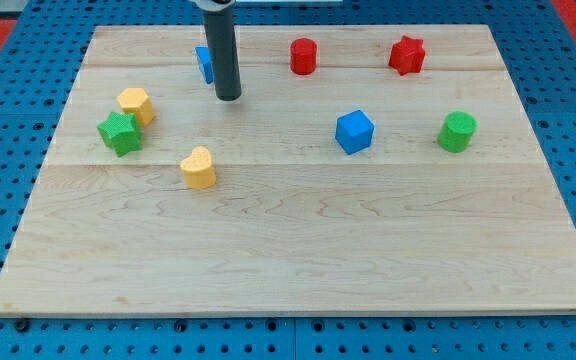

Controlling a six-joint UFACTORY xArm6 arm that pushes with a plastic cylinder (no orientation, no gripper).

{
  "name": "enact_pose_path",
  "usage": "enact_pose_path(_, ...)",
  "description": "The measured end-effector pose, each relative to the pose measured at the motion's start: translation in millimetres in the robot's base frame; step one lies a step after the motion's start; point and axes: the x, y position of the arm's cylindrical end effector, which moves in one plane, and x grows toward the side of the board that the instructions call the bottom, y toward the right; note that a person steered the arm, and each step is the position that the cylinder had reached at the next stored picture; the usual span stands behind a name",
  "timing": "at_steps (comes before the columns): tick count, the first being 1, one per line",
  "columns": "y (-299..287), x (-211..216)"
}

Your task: Move the cube diagonal to the bottom left of the red circle

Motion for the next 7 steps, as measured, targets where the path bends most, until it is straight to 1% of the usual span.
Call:
enact_pose_path(2, -28.4, -59.0)
enact_pose_path(3, -38.9, -38.1)
enact_pose_path(4, 75.0, -25.1)
enact_pose_path(5, 157.5, -1.9)
enact_pose_path(6, 196.0, 17.3)
enact_pose_path(7, 165.8, 62.9)
